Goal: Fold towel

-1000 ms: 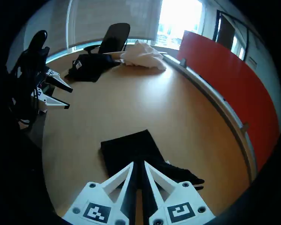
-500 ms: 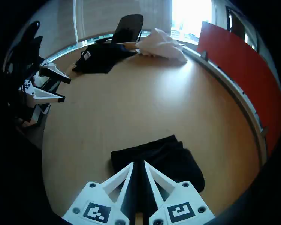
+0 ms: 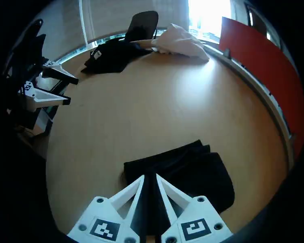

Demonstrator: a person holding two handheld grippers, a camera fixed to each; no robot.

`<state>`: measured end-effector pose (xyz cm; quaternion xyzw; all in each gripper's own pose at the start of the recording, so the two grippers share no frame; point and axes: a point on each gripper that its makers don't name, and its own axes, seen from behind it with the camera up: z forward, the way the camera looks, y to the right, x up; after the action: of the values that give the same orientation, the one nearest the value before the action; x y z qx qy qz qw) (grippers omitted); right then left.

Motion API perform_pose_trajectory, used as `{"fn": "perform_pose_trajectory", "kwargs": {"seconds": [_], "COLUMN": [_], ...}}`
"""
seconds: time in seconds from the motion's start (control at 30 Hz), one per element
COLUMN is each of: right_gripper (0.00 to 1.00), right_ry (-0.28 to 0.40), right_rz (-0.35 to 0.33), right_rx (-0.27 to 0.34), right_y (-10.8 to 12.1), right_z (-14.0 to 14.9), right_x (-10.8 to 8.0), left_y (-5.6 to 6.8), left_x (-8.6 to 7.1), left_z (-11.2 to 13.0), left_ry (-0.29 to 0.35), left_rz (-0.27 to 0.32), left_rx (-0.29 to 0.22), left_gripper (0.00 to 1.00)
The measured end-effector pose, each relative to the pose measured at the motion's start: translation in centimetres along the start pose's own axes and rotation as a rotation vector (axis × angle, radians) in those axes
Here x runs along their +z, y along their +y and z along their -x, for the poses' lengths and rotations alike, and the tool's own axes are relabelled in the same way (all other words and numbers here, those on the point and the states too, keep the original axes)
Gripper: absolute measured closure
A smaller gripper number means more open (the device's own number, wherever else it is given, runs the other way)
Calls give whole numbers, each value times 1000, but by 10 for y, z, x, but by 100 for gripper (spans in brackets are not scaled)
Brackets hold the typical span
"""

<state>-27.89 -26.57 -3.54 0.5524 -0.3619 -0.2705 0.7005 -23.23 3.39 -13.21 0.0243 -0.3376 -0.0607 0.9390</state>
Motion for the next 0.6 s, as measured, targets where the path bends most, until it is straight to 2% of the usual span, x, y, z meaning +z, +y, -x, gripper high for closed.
{"fn": "perform_pose_trajectory", "kwargs": {"seconds": [0.13, 0.2, 0.47, 0.6], "right_gripper": [88, 80, 25, 21], "right_ry": [0, 2, 14, 23], "right_rz": [-3, -3, 10, 29], "right_rx": [5, 8, 18, 37], "right_y": [0, 0, 0, 0], "right_z": [2, 3, 5, 8], "right_x": [2, 3, 0, -3], "left_y": [0, 0, 0, -1], "left_x": [0, 0, -1, -1], "left_z": [1, 2, 2, 1], "left_ry": [-3, -4, -3, 1], "left_rz": [-1, -2, -3, -2], "left_rx": [1, 1, 5, 6], "left_gripper": [2, 2, 2, 2]}}
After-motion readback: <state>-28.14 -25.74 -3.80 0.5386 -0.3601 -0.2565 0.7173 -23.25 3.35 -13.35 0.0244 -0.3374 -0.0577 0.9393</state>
